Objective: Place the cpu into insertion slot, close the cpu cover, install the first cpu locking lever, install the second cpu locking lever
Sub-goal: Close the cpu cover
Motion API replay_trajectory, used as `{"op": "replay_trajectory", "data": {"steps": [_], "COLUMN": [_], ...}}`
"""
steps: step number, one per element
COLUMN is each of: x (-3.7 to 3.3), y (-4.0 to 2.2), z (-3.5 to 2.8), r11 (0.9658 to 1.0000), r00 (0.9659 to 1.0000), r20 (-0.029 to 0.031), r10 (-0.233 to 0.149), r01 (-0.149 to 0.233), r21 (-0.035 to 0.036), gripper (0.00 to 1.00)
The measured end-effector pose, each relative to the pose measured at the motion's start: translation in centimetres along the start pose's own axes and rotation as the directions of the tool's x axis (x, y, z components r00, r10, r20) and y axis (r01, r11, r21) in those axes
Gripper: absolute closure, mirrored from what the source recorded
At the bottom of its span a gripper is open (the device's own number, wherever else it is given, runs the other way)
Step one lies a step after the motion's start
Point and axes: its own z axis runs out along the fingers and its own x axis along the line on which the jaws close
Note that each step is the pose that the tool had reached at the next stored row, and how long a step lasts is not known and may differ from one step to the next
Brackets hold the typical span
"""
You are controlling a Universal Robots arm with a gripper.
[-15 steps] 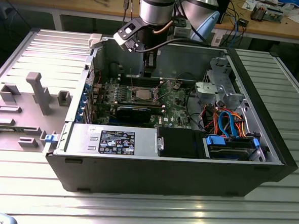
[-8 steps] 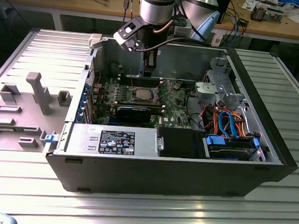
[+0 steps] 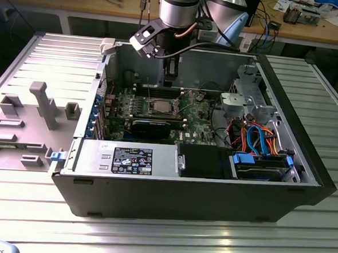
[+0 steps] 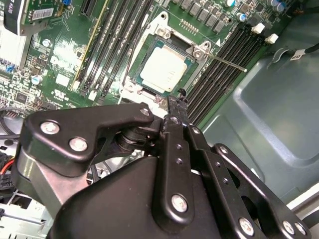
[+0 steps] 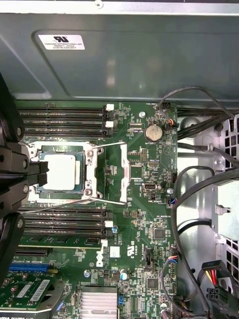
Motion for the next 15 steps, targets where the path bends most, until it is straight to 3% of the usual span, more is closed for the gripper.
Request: {"op": "replay_trajectory", "data": {"steps": [15], "x": [0.0], "y": [0.35], "z": [0.02], "r11": [1.0], "r00": [1.0], "r20": [0.0], "r10": [0.0], "r01": [0.0], "r21": [-0.0001], "gripper": [0.89]}}
